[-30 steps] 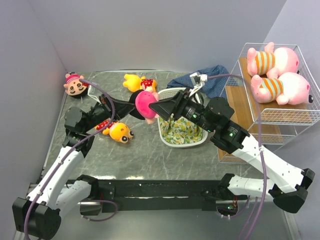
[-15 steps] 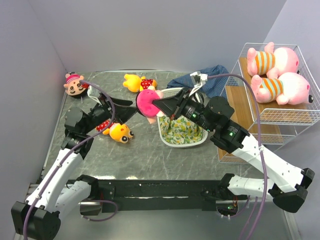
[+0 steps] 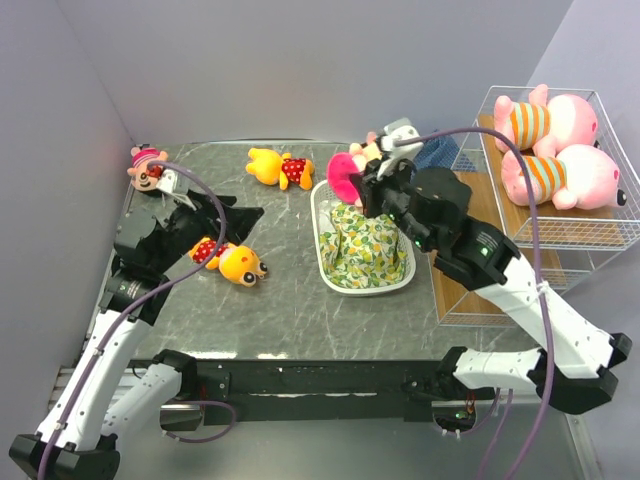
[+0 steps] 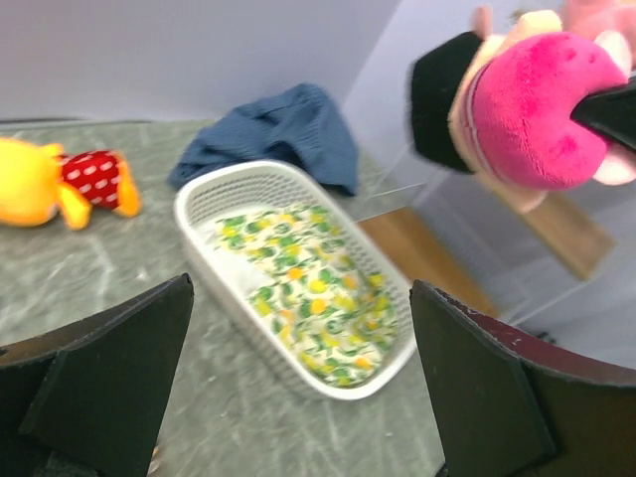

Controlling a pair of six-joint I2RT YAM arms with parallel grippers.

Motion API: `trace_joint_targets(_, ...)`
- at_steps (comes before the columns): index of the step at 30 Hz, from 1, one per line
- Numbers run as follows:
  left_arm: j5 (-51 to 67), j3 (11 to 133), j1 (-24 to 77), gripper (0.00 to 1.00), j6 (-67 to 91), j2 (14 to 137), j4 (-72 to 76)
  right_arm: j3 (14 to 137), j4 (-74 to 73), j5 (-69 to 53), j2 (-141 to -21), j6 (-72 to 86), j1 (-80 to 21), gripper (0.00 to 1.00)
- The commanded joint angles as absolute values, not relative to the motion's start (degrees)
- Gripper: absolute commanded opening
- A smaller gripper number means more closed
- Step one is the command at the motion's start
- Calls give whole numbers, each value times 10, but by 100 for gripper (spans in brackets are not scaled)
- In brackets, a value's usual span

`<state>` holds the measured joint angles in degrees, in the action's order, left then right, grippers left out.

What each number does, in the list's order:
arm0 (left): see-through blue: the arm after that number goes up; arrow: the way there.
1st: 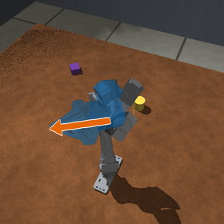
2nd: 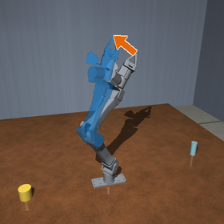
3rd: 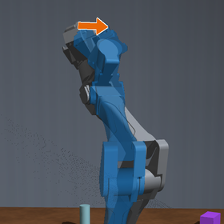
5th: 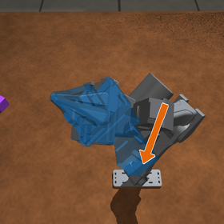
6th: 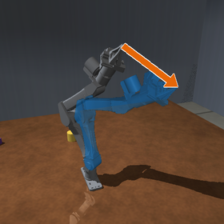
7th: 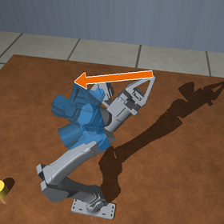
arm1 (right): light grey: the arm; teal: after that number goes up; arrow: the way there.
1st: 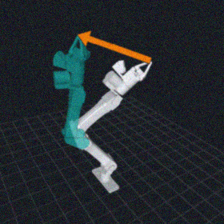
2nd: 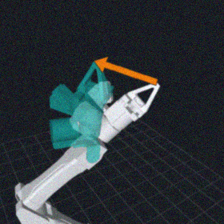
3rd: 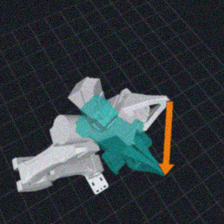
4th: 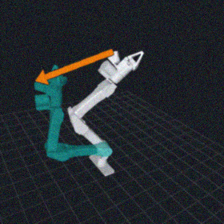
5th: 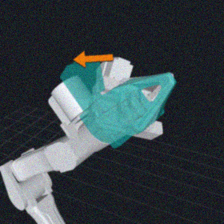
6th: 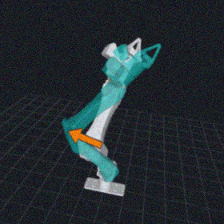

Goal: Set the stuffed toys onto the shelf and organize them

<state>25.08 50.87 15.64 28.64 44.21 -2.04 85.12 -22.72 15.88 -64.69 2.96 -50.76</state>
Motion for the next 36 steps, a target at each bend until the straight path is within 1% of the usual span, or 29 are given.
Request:
trace_joint_targets(1,194,493,157,96,224,424,-67,911,-361,324,-697,-123,-511,0)
trace_joint_targets(5,192,488,158,96,226,412,-61,947,-454,478,-754,-157,-507,0)
trace_joint_targets(11,205,488,159,96,232,412,-60,974,-533,519,-790,-133,-460,0)
trace_joint_targets(14,205,483,160,96,234,404,-55,958,-550,535,-797,-123,-430,3)
trace_joint_targets(17,205,482,163,96,233,402,-53,928,-538,601,-795,-136,-413,4)
trace_joint_targets(20,209,483,164,96,233,403,-56,909,-520,619,-783,-148,-399,5)
trace_joint_targets(24,202,481,165,96,233,396,-54,868,-482,614,-765,-174,-381,12)
trace_joint_targets(29,201,479,165,96,232,391,-53,851,-461,634,-769,-178,-350,17)
trace_joint_targets(31,202,479,165,96,232,392,-53,828,-434,652,-761,-199,-345,20)
trace_joint_targets(33,203,479,165,96,232,392,-52,804,-399,658,-754,-221,-336,27)
trace_joint_targets(36,201,479,166,96,232,391,-54,777,-361,661,-740,-247,-321,32)
